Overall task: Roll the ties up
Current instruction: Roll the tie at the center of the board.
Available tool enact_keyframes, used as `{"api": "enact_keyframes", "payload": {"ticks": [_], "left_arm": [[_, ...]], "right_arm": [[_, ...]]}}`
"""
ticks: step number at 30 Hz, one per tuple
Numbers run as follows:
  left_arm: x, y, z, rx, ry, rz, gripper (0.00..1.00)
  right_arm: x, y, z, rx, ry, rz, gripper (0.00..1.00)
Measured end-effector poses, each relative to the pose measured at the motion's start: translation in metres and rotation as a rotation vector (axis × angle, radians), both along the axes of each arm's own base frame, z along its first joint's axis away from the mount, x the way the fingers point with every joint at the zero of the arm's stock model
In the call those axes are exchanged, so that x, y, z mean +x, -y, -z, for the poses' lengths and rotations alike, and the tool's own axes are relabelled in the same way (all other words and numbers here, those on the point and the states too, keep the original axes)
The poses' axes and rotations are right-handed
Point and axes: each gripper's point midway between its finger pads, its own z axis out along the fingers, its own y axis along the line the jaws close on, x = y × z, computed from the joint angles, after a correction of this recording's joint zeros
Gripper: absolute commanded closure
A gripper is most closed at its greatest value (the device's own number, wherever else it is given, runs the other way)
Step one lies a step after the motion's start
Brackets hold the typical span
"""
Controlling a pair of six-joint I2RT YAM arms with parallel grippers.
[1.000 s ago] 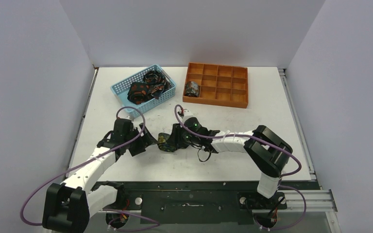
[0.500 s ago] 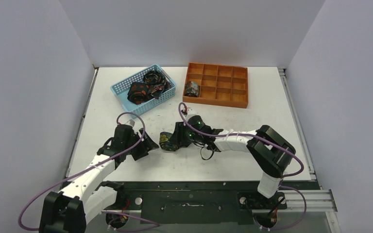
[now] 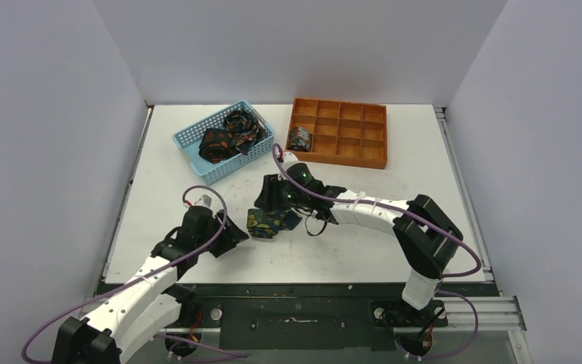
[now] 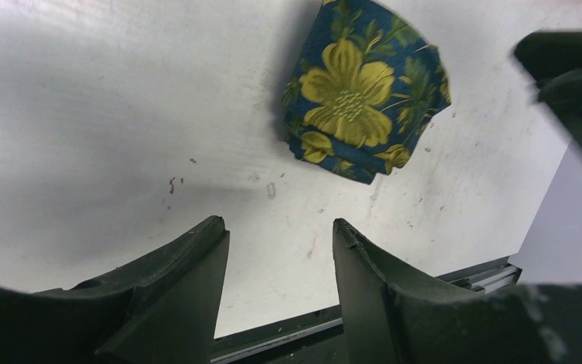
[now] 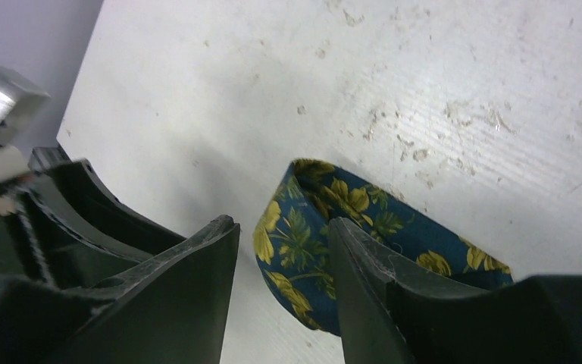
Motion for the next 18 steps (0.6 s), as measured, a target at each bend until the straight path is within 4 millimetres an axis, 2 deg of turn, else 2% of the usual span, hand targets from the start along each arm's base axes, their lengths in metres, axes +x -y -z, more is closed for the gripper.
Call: {"api": "enact_keyframes", "payload": {"ticks": [4,6,8,13,18], "left_arm": [[-0.010,-0.002,0.014,0.008,-0.033,-0.005,0.46],[-0.012,-0.003,0.017,0.011,-0.043,-0.012,0.39],[-0.011,-0.004,0.015,0.009,-0.033,-0.020,0.30],[-0.005,-0.010,0.014,0.027,-0.019,-0.046,0.05],[0.017,-0.018,0.002,0.040,-0.004,-0.075,0.03]], "right_arm": [[0.011,-0.009,-0.022,0.017,0.039,-0.001,0.54],[0.014,-0.013,-0.031,0.027,0.061,-0.004,0.55],[0.014,-0.013,-0.031,0.023,0.068,-0.007,0.56],[0.003,-0.004,-0.007,-0.020,0.034,-0.011,0.58],[-0.010,0.017,0.031,-0.091,-0.024,0.000,0.60]]}}
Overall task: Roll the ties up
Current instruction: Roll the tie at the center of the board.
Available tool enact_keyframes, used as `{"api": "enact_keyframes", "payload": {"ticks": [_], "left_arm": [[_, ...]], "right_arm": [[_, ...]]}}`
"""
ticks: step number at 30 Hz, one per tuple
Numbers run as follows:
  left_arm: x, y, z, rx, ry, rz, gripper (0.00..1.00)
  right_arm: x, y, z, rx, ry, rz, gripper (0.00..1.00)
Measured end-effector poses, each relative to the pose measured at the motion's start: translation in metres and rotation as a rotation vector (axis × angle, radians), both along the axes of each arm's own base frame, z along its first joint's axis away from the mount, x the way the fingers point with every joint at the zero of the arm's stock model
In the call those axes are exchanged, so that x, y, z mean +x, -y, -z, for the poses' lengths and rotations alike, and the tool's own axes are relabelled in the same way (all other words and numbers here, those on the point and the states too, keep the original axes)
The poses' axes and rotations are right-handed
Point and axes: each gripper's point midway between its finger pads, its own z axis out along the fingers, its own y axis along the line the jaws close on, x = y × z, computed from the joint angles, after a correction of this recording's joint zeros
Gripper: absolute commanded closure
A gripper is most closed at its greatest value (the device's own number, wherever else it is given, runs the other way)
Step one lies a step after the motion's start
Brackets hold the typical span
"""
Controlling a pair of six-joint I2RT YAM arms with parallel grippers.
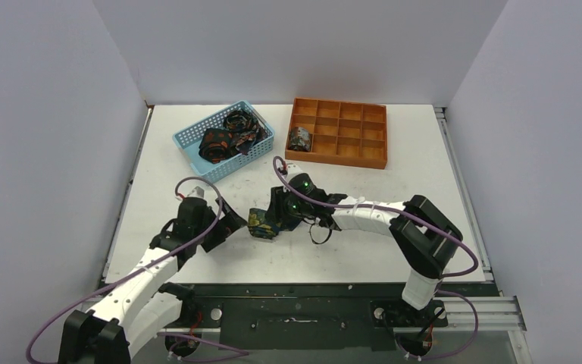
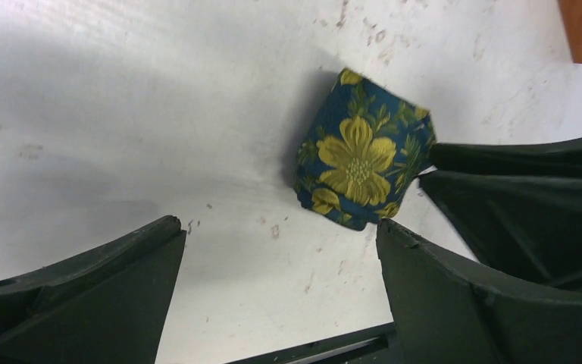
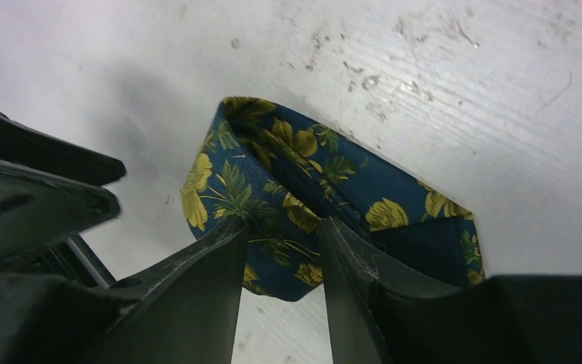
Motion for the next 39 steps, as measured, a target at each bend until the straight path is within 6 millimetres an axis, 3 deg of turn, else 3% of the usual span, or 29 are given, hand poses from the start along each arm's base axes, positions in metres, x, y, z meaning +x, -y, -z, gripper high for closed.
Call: {"api": "enact_keyframes", "payload": {"ticks": [4,10,15,20,23,26,29,31,34,39], "left_arm": [[0.018,0.002,-0.014,-0.028,0.041,0.022,0.03],[0.030,0.019,-0.025,-0.086,0.085,0.111,0.00],[0.034,0.033,-0.027,-0.129,0.064,0.183,0.10],[0.027,0.025,-0.025,-0.089,0.044,0.169,0.23],[0.020,0.016,-0.030,-0.058,0.062,0.140,0.34],[0.006,0.011,-0.038,-0.034,0.120,0.113,0.41],[-0.012,0.022,-0.040,-0.036,0.155,0.141,0.47],[-0.021,0.029,-0.036,-0.033,0.152,0.160,0.51],[-0.030,0.033,-0.022,-0.015,0.122,0.162,0.59],[-0.040,0.033,0.012,0.017,0.064,0.148,0.68]], "right_arm": [[-0.003,0.014,0.018,-0.028,-0.026,0.020,0.60],[0.007,0.026,0.025,-0.021,-0.028,0.060,0.61],[0.011,0.034,0.030,-0.013,-0.038,0.083,0.59],[0.014,0.038,0.028,-0.014,-0.039,0.094,0.56],[0.020,0.036,0.019,-0.017,-0.025,0.096,0.56],[0.038,0.031,-0.004,0.003,0.016,0.109,0.56],[0.066,0.015,-0.029,0.032,0.077,0.120,0.56],[0.086,0.004,-0.035,0.036,0.106,0.128,0.57],[0.104,-0.008,-0.018,-0.007,0.107,0.129,0.57],[0.103,-0.004,0.047,-0.156,0.024,0.106,0.57]]}}
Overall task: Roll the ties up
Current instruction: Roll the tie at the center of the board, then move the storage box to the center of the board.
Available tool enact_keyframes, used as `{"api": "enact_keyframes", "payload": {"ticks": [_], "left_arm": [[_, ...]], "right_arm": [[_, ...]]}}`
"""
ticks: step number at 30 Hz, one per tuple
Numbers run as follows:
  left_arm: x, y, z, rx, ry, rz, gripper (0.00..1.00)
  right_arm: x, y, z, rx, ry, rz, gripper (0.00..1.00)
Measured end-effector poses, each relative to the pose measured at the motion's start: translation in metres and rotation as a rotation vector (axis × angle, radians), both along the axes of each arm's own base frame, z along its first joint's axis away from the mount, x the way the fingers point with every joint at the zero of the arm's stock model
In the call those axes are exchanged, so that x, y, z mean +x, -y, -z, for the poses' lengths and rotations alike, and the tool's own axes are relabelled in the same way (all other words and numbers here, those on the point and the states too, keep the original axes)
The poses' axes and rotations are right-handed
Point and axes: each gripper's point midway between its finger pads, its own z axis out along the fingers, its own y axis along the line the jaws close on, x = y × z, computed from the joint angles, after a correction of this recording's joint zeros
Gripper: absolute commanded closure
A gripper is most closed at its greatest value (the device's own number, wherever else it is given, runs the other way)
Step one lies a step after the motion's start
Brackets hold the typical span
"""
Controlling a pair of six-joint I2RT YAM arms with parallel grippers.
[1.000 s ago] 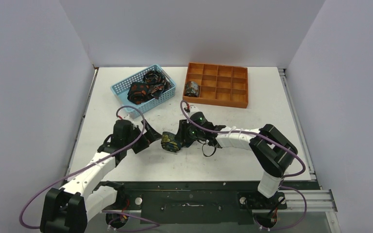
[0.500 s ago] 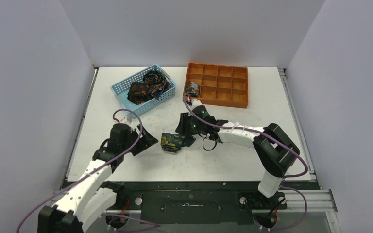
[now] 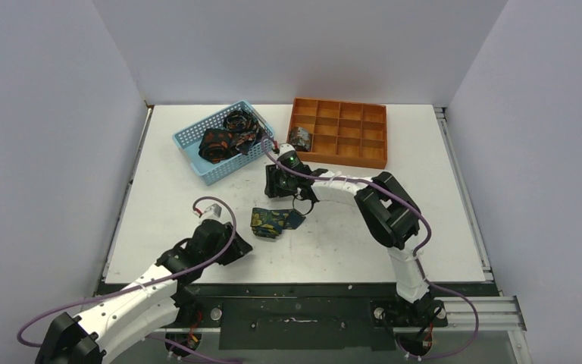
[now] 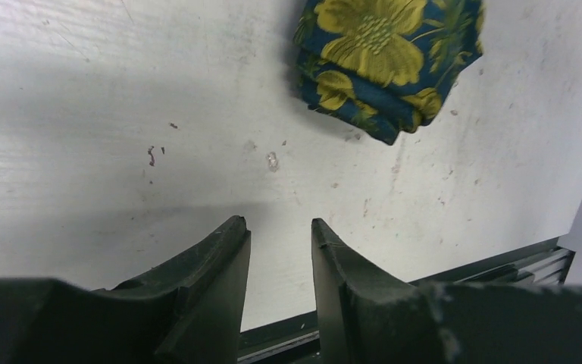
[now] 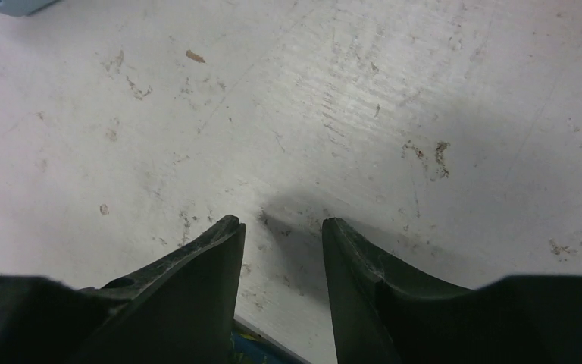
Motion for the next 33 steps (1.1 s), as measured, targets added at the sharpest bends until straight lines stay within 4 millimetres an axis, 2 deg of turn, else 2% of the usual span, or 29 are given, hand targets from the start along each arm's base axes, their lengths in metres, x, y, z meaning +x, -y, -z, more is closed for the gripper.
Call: {"api": "enact_keyframes", "payload": {"ticks": [1,4,13,25,33], "left_arm": [[-0.002,0.002,0.005,0.003,-0.006,0.003,0.70],[-0.005,0.007,0.013,0.007,-0.012,0.012,0.73],[0.008,0.015,0.010,-0.011,0.032,-0.020,0.78],[0.011,0.008,0.026,0.055,-0.004,-0.049,0.87],[0.023,0.020,0.026,0.059,-0.010,-0.041,0.92]], "right_arm": [[0.000,0.000,0.004,-0.010,-0.001,-0.004,0.57],[0.000,-0.001,0.001,-0.033,0.011,-0.021,0.56],[-0.005,0.001,0.006,-0.069,0.016,-0.054,0.57],[-0.008,0.000,0.007,-0.076,0.037,-0.073,0.58],[-0.018,-0.007,0.008,-0.084,0.060,-0.097,0.58]]}}
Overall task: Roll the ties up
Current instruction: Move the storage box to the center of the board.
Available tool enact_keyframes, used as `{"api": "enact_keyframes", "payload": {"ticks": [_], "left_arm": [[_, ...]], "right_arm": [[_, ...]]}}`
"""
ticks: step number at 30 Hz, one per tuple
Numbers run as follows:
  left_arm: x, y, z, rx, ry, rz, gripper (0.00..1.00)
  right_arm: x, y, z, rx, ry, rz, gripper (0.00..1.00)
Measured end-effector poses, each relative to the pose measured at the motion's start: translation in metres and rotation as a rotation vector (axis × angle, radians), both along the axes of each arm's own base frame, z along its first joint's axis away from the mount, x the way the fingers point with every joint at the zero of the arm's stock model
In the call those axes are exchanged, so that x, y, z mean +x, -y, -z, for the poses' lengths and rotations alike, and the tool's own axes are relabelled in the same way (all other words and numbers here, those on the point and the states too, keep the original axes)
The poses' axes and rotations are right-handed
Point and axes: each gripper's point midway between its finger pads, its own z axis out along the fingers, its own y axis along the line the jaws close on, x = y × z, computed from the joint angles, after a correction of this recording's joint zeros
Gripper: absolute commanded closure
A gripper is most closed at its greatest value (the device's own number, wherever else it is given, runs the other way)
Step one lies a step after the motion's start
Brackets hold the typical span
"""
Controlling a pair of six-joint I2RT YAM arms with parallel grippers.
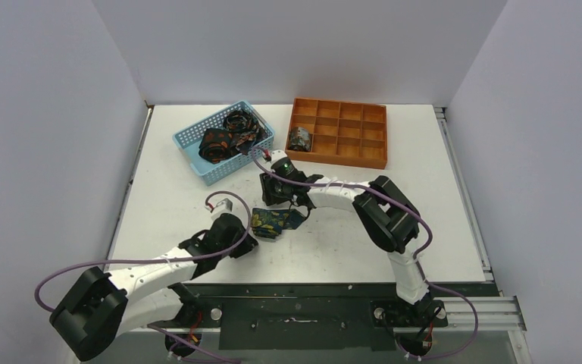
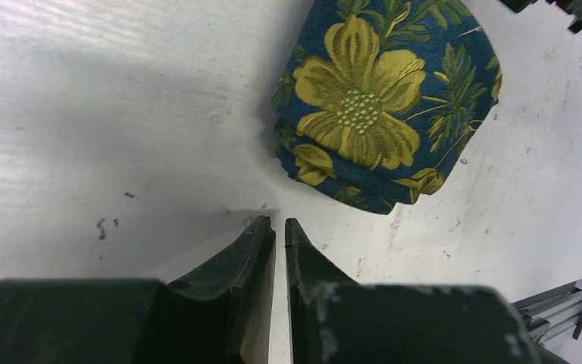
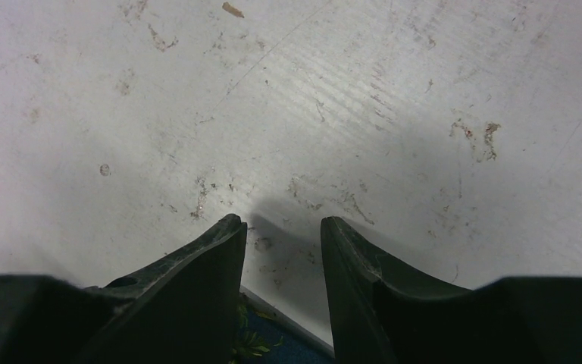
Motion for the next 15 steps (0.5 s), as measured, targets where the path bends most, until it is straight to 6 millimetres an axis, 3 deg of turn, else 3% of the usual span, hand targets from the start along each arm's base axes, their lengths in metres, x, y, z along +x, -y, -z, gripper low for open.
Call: {"api": "enact_keyframes", "payload": {"ticks": [15], "left_arm": [[0.012,0.036,0.008,-0.078,-0.015,0.041,0.98]], "right_arm": [[-0.008,-0.002,0.001,0.014,0.011,-0.017,0.59]]}}
